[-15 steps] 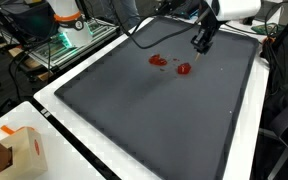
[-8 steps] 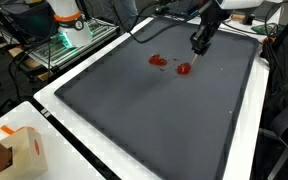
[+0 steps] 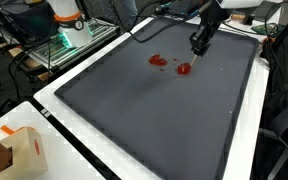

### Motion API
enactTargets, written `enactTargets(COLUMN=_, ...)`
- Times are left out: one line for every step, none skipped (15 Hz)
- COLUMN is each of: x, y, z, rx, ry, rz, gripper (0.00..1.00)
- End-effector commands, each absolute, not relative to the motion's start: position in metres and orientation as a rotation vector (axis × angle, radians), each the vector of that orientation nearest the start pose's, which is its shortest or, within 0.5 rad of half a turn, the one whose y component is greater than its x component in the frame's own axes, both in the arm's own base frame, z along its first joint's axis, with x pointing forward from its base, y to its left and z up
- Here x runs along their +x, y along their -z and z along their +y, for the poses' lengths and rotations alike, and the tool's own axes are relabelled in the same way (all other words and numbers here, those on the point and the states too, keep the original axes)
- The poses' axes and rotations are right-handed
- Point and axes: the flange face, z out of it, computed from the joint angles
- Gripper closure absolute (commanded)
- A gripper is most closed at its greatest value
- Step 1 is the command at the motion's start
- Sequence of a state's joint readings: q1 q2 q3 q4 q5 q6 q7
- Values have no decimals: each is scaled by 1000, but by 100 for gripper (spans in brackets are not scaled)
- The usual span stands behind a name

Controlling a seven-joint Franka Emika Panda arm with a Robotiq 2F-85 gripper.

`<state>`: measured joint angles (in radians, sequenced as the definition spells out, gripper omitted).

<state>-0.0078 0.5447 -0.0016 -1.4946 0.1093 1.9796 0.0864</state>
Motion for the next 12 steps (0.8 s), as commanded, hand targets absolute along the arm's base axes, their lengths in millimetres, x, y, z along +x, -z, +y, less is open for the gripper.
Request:
enactTargets(x=696, y=-340, z=6, rx=-3172, ry=-79, rz=330, gripper=97)
enactTargets(x=696, y=-336, z=8, rx=-3219, ry=-78, rz=360, gripper=97)
enactTargets(x=697, y=-333, z=10, rx=-3262, ry=-73, rz=387, gripper=97)
enactTargets(x=696, y=-329, z=12, rx=-3304, ry=-72, rz=411, gripper=97)
enactTargets(x=697, y=-325, z=15, rx=-3349, ry=-62, rz=435, gripper=97)
enactTargets(x=696, y=-321, z=18, rx=-3380, ry=-67, rz=446, gripper=97)
enactTargets(x=696, y=-317, z=22, rx=-3409, ry=-70, rz=451, gripper=97)
enactTargets(x=696, y=-313, z=26, rx=-3433, ry=-68, rz=452, gripper=97)
enactTargets(x=695, y=-310, z=30, rx=-3456, ry=-68, rz=447, gripper=97)
enactTargets(x=695, y=-306, z=34, rx=-3475, ry=-71, rz=446, gripper=97)
enactTargets(x=694, y=-302, z=38, rx=-3492, ry=-76, rz=432, gripper=97)
enactTargets(x=694, y=-299, z=42, rx=-3509, ry=-77, rz=417, gripper=97)
